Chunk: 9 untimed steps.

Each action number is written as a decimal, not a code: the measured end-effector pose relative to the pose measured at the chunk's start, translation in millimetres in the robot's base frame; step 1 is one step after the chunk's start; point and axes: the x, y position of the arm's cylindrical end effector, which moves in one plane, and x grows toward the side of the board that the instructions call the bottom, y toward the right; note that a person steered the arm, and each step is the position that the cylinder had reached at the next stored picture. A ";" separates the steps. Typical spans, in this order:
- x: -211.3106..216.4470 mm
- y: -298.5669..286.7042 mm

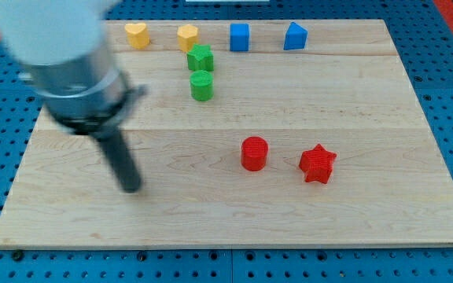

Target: Move the red blocks below the green circle

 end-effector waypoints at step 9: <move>-96.1 201.2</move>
